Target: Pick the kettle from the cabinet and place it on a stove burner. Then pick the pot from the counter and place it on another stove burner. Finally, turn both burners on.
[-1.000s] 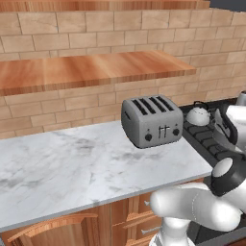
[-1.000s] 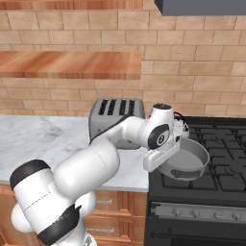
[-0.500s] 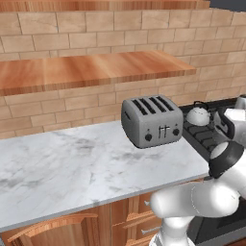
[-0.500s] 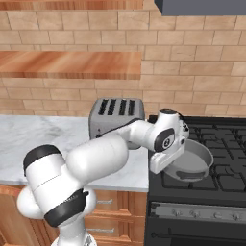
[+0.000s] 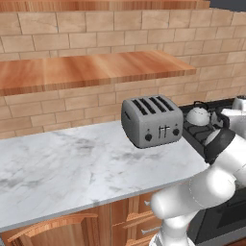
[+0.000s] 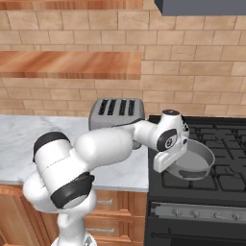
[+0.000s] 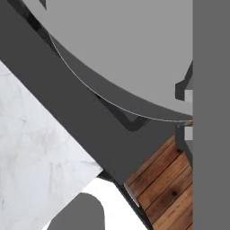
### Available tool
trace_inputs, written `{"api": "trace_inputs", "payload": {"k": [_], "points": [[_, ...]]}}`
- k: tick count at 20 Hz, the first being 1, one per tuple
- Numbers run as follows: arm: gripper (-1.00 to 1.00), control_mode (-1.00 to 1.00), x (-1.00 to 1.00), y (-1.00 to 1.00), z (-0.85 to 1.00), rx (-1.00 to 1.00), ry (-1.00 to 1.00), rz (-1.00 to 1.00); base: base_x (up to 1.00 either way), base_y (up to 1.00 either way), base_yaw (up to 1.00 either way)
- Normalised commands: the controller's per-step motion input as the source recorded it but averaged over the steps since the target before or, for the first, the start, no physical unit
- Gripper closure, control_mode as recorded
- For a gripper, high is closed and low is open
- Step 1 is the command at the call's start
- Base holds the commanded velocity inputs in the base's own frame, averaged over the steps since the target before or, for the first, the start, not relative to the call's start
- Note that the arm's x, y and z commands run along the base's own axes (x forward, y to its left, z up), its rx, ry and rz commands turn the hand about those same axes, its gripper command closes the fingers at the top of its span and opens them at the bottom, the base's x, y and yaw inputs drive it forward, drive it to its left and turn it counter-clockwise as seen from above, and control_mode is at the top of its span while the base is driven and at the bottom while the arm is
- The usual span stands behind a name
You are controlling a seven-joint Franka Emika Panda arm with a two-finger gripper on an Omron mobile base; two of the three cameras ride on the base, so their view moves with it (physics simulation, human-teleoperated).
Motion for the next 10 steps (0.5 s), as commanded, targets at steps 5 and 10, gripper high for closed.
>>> {"api": "trace_inputs", "payload": {"k": [5, 10], "points": [[1.0, -1.0, 0.14, -0.07, -0.2, 0.0, 0.0, 0.0, 0.0, 0.0, 0.0], [1.0, -1.0, 0.15, -0.07, -0.23, 0.0, 0.0, 0.0, 0.0, 0.0, 0.0]]}}
